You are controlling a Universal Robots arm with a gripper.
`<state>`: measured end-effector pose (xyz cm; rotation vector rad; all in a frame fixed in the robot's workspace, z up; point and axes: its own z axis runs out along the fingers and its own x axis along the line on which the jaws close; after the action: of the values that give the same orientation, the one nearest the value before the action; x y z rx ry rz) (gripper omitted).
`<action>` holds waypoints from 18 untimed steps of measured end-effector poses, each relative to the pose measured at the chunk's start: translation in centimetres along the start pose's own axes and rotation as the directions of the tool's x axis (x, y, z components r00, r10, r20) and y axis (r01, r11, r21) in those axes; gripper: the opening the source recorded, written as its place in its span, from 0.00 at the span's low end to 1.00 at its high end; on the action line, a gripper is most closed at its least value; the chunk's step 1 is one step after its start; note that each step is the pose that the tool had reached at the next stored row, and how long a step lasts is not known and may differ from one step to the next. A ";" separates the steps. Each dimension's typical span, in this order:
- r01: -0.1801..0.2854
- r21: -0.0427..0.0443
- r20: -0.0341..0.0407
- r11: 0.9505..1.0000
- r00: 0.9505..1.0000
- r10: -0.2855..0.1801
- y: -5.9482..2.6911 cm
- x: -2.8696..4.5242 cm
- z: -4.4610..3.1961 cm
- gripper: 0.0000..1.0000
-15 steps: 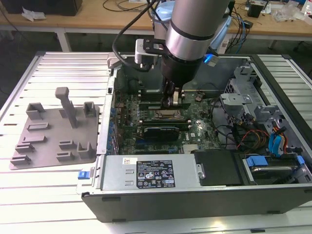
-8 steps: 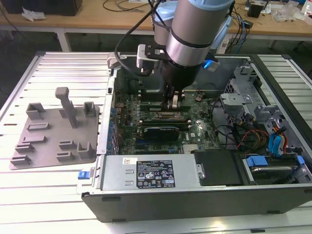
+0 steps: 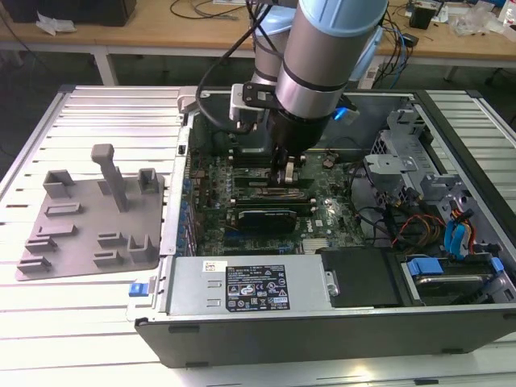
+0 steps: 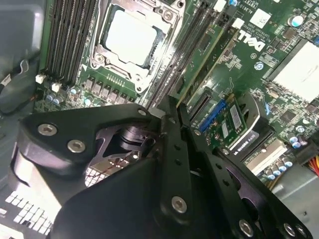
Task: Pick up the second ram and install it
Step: 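Insert the second ram into the second slot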
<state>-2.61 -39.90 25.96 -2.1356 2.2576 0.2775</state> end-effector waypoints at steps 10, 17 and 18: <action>-0.008 0.003 -0.044 1.000 0.999 0.008 -0.64 -0.31 2.80 0.11; -0.010 0.003 -0.044 1.000 0.999 0.010 -0.80 -0.41 3.35 0.11; -0.010 0.003 -0.044 1.000 0.999 0.010 -0.80 -0.41 3.35 0.11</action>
<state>-2.15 -39.06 22.63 -2.1509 2.2912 0.2288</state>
